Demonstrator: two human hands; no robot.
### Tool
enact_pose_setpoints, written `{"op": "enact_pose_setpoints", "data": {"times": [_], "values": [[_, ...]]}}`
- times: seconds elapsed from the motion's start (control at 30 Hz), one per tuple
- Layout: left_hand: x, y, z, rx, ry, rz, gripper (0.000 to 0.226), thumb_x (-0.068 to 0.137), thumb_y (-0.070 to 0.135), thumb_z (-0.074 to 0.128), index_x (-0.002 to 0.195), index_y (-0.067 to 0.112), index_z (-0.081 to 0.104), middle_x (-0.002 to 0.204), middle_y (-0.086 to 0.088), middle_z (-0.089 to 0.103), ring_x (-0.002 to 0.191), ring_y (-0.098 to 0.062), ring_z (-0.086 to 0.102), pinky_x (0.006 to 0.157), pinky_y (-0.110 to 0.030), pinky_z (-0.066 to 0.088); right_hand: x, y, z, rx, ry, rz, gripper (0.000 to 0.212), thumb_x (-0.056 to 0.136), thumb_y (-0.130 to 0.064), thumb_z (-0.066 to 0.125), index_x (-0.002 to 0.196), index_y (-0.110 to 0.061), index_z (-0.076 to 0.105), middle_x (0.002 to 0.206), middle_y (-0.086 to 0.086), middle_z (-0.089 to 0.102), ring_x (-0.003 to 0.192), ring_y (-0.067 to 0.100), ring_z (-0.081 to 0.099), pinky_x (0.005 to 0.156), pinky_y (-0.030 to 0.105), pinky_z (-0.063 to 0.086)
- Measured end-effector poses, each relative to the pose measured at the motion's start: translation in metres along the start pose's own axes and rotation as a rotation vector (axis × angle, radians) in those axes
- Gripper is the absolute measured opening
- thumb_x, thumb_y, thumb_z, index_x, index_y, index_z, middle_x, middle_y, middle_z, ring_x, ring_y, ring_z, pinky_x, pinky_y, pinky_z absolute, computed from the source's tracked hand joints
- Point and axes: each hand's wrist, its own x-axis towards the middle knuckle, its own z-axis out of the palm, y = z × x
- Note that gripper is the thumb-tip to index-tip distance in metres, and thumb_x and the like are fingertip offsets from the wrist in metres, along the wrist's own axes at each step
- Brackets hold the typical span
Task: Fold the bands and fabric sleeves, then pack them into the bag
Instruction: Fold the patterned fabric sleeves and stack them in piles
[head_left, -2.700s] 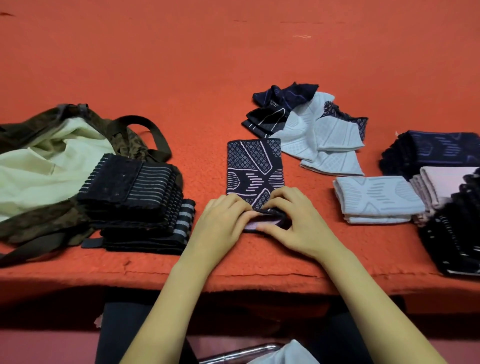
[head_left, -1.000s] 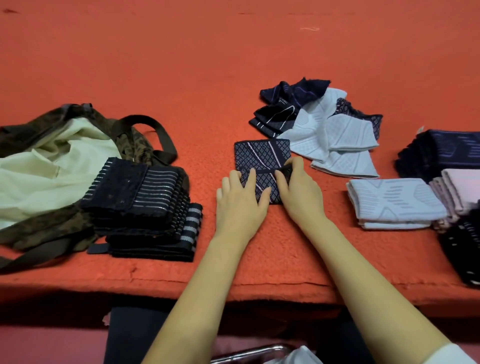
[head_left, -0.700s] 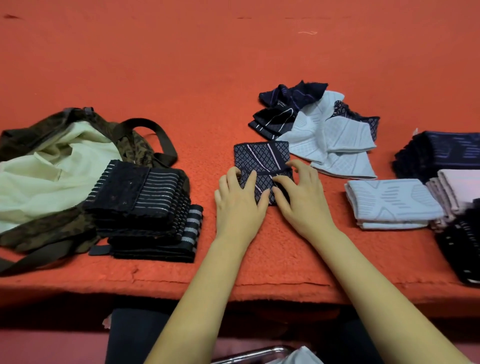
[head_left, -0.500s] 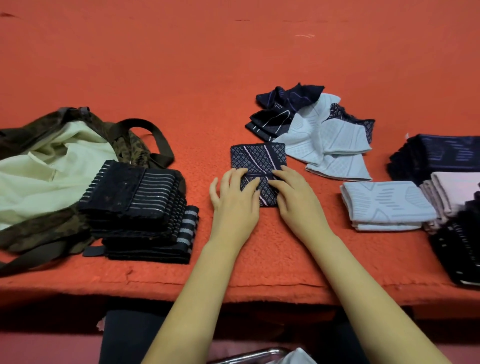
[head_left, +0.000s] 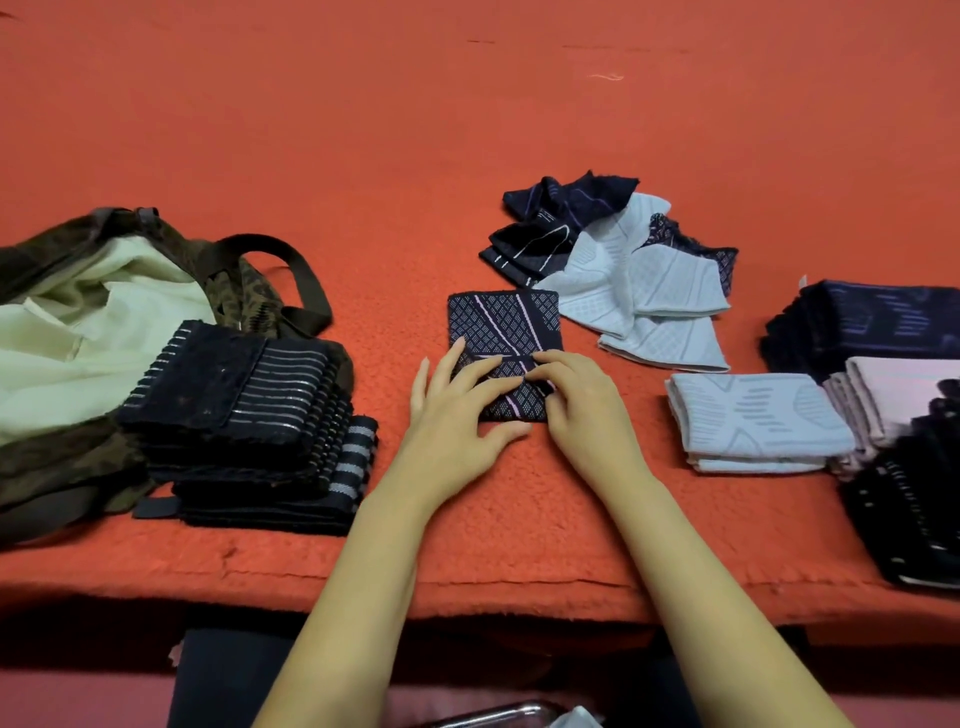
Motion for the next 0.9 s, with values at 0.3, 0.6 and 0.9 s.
{"op": "enact_pose_setpoints", "data": {"times": [0.3,0.6,0.9], "values": [[0.003,0.004,0.001,-0.081,0.095,-0.074,0.027,0.096,0.032,0.049,0.118,0.026,0.063,0.135,0.013,0.053,0.143,-0.013,0.018,0.115,-0.04,-0.007,-0.003,0.001,-0.002,-0.012,-0.113,-0.061,0.057,0.063,-0.032,0.037,0.111,-0.013,0.062,0.123,0.002,0.057,0.12,0.02,0.049,0.103,0.036,0.033],[0.0,0.014,-0.01,-0.298,0.265,-0.029,0.033,0.08,0.051,0.055,0.105,0.028,0.057,0.104,0.018,0.055,0.105,-0.003,0.051,0.1,-0.043,0.037,-0.006,-0.004,-0.015,0.258,0.177,0.153,0.026,0.073,-0.033,0.036,0.087,-0.027,0.058,0.074,-0.012,0.06,0.075,0.021,0.056,0.076,0.038,0.043],[-0.001,0.012,-0.009,-0.295,0.156,-0.125,0.045,0.086,0.035,0.046,0.128,0.023,0.04,0.116,0.006,0.059,0.11,-0.019,0.055,0.102,-0.048,0.036,-0.005,0.0,-0.011,0.368,0.166,0.234,0.025,0.087,-0.027,0.045,0.112,-0.032,0.048,0.082,-0.004,0.068,0.074,0.014,0.063,0.075,0.039,0.049]]}}
